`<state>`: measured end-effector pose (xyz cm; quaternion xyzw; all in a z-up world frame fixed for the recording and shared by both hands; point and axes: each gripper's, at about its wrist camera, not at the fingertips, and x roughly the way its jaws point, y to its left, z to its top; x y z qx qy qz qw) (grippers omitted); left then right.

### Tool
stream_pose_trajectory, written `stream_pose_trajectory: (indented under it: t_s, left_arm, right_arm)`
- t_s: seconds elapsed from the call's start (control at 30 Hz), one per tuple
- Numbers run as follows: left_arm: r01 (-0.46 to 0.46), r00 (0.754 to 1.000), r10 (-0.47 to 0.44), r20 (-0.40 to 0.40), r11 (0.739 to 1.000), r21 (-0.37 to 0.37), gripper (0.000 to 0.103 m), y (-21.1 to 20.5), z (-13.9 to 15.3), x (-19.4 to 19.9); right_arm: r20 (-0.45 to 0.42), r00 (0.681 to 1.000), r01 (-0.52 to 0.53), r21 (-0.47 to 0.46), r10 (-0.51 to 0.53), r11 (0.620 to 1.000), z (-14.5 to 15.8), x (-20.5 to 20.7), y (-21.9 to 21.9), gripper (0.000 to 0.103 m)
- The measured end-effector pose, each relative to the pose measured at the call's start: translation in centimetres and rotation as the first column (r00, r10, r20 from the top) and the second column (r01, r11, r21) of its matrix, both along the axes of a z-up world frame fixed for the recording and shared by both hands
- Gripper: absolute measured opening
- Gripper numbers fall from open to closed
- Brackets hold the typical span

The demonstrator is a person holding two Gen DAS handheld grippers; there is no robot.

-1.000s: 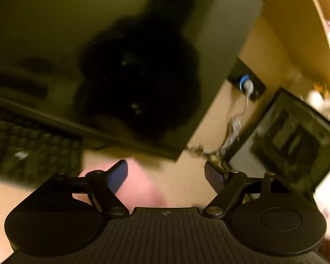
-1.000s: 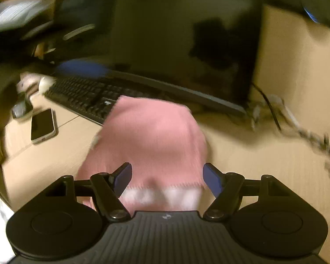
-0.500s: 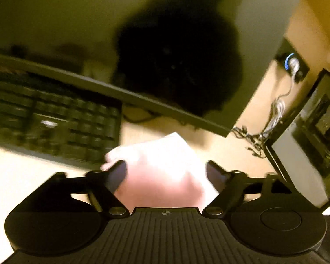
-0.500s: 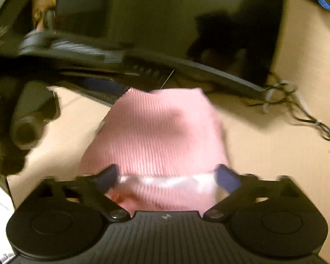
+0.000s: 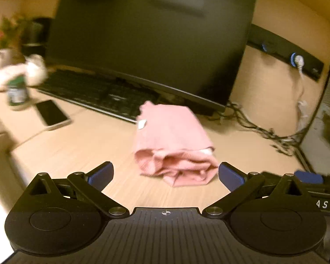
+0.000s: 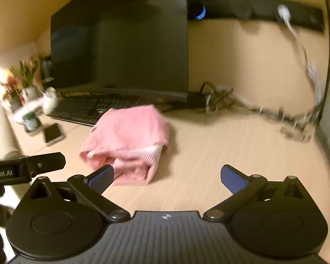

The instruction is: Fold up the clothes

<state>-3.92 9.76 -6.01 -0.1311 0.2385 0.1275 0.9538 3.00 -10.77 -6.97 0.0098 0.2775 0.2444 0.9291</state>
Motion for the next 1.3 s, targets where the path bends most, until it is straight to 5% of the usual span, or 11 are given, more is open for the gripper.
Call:
stream_pose_trajectory:
  t_s: [0.3,0.67,1.3]
  left_arm:
    - [-0.105,0.994,0.108,-0.022,0.989,0.108,0.103,-4.3,1.4,-3.5]
    - [-0.097,0.990,0.103,-0.094,0.993,0.063,0.103,-5.7,1.1,-4.3]
    - [-0.108,0.990,0.114,-0.089,0.992,0.062,0.103,-7.2,0.8,-4.5]
  right_arm:
    - [0.029,0.997,-0.071,0.011,0.071,0.997,1.0,-1.4,-3.0,0.103]
    - [0.047,0.993,-0.104,-0.029,0.106,0.994,0.9,-3.2,-4.0,0.103]
    - [0.078,0.988,-0.132,-0.063,0.137,0.989,0.9,-3.6,-4.8,0.103]
